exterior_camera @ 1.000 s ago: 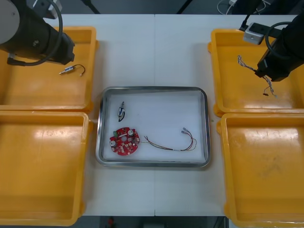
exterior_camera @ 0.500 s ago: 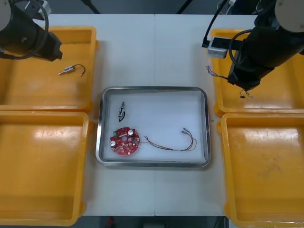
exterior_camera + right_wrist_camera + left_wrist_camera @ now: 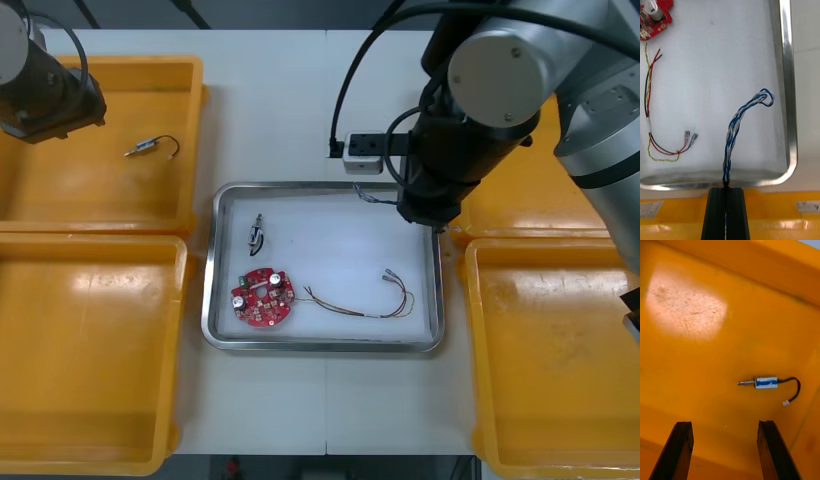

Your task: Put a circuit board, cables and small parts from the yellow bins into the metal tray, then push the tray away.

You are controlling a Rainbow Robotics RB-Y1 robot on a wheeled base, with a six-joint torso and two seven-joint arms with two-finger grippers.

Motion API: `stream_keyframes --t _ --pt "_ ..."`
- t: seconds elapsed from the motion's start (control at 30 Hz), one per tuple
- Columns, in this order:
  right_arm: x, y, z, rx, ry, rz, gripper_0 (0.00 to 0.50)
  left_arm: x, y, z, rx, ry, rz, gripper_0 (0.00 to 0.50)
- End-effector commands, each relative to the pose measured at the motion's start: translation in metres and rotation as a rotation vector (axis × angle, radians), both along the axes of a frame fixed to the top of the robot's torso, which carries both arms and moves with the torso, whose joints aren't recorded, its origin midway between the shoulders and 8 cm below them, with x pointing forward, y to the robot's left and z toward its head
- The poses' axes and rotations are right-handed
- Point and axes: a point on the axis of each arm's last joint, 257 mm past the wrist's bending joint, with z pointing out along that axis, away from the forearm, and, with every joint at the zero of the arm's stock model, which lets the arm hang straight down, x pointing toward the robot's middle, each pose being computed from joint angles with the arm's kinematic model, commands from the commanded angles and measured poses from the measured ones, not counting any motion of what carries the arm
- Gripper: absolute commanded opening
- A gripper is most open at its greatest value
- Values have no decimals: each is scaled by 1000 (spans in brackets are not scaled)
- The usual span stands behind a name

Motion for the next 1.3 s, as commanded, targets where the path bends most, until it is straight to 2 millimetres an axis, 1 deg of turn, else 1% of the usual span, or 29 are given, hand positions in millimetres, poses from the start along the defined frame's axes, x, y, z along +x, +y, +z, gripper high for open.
stream_keyframes --t 0.03,0.07,0.13,0.23,0.4,0.5,0.6,0.67,0.7,0.83,0.9,1.03,1.17,1.2,1.23,1.27,1.3 --pt "2 52 11 -4 -75 83 0 12 16 19 4 -92 177 500" --pt "3 57 7 -9 -79 94 0 10 17 11 1 -82 202 500" --pt "6 66 4 -14 -88 113 0 9 20 1 -25 -73 253 500" --pt "12 77 -3 -29 -106 146 0 8 19 -9 -108 -74 353 500" --pt "25 78 -16 -72 -116 226 0 10 17 -25 -250 -92 535 500" --pt "30 75 -21 -91 -117 260 0 11 14 -28 -317 -99 601 500" --pt "36 70 -28 -121 -123 287 0 18 1 -25 -459 -110 697 500" --pt "42 67 -35 -144 -135 298 0 28 -11 -17 -612 -139 796 500" --pt "43 67 -40 -150 -136 297 0 32 -16 -14 -648 -151 812 500" --pt "51 65 -50 -169 -152 294 0 34 -18 -11 -708 -168 871 500" --pt "54 62 -58 -171 -144 285 0 36 -17 -9 -743 -189 904 500" --pt "54 62 -68 -174 -135 292 0 46 -22 -4 -824 -226 941 500" --pt "55 64 -70 -173 -140 301 0 57 -32 -11 -854 -254 922 500" --pt "54 66 -70 -172 -138 304 9 59 -36 -14 -853 -260 914 500" --pt "54 65 -70 -171 -137 304 39 60 -37 -15 -851 -263 913 500" --pt "53 65 -71 -168 -132 303 122 63 -41 -19 -852 -269 915 500" --pt "52 66 -71 -165 -131 304 231 67 -43 -17 -861 -282 916 500"
